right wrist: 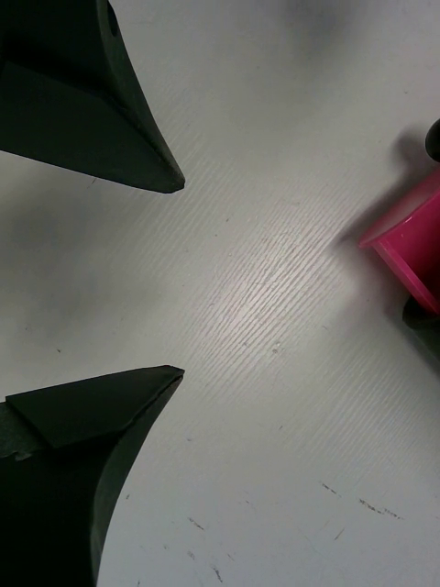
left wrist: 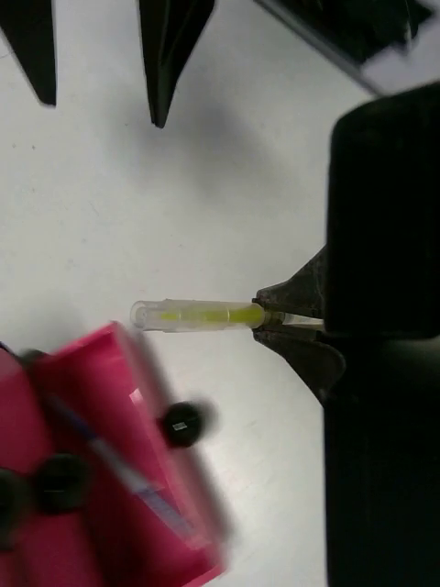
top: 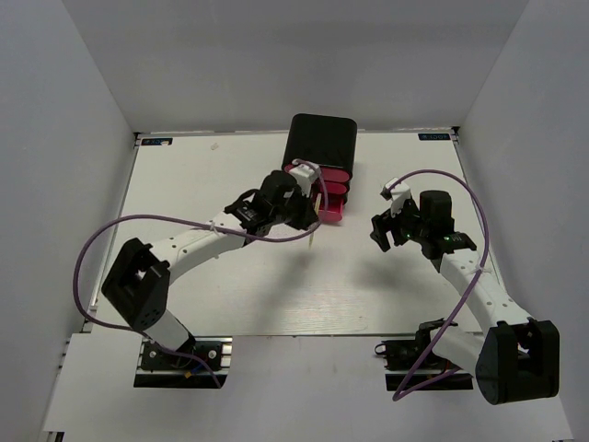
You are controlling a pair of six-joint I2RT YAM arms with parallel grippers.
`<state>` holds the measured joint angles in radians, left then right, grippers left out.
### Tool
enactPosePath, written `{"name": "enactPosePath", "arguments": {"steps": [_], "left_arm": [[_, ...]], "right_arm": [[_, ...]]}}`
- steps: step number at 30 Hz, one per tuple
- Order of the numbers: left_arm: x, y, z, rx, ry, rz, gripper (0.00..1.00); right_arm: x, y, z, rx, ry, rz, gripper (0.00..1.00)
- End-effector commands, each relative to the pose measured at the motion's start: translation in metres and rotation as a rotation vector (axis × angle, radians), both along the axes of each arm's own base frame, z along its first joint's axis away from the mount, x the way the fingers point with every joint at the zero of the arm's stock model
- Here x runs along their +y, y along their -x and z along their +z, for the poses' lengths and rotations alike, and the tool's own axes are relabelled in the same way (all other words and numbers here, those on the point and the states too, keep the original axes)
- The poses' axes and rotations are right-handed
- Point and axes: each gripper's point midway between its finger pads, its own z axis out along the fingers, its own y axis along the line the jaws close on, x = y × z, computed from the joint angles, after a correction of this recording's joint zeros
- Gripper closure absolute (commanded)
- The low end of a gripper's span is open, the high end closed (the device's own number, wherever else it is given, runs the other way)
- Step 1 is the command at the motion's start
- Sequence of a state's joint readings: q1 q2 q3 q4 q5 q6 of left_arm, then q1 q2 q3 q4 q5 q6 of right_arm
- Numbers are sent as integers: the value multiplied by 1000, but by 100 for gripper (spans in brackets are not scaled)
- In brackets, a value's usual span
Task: Sort the stationery into containers
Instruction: Pick up the pen from the center of the board, then place the pen in the drawer.
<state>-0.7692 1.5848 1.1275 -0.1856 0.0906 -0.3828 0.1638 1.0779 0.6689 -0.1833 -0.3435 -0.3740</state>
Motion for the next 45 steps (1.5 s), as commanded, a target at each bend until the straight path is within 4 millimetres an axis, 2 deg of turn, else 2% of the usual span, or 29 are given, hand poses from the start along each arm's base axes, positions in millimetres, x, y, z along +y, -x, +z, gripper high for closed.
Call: {"name": "enactPosePath", "arguments": {"steps": [1, 2, 3, 7, 10, 14, 15, 17, 26, 28, 29, 30, 32, 35, 37, 38, 39, 43, 45], "left_arm": [[-17, -27, 34, -418, -136, -347, 100], [-19, -32, 38, -465, -190, -408, 100], [-16, -39, 34, -480, -224, -424, 100], [-26, -46, 35, -651, -304, -599, 100], [-29, -57, 44, -790, -349, -628, 100], [-25, -73, 45, -845, -425, -601, 100], [-24, -79, 52, -867, -448, -583, 100], [-22, -87, 40, -861, -493, -580, 100], [-19, -100, -10, -799, -585, -590, 100], [-19, -103, -13, -795, -595, -585, 90], [-18, -109, -7, -811, -601, -544, 83], [-18, -109, -12, -804, -605, -548, 78], [-17, -114, -7, -820, -614, -520, 74], [-18, -120, 4, -837, -612, -485, 59], [-16, -120, 11, -846, -614, -472, 36], [-14, -123, 19, -862, -616, -449, 29], [-14, -123, 19, -863, -616, -449, 24], [-10, -119, 46, -896, -600, -394, 23], [-8, -113, 71, -905, -527, -331, 23]], "right_arm": [[2, -1, 8, -34, -15, 12, 19], [2, -2, 8, -33, -16, 9, 19], [2, -1, 9, -36, -20, 10, 19], [1, -3, 10, -44, -14, 8, 19], [0, -2, 10, -48, -5, 6, 19], [-2, -1, 7, -44, -1, 3, 19], [-2, -1, 7, -45, 0, 4, 19], [-2, -1, 5, -42, -2, 3, 19], [-2, -2, 4, -37, -2, 8, 19], [-3, -2, 4, -42, 3, 4, 19], [-2, -1, 4, -39, 2, 7, 19], [-3, -1, 4, -38, 0, 3, 19], [-3, -1, 3, -35, 2, 2, 19], [-3, -1, 4, -39, 3, 3, 17], [-3, 0, 5, -40, 1, 7, 17], [-3, -1, 4, -38, 2, 8, 17], [-2, 0, 5, -39, 0, 10, 17], [4, 4, 4, -39, -3, 71, 16], [13, 11, 6, -77, 11, 184, 17]]}}
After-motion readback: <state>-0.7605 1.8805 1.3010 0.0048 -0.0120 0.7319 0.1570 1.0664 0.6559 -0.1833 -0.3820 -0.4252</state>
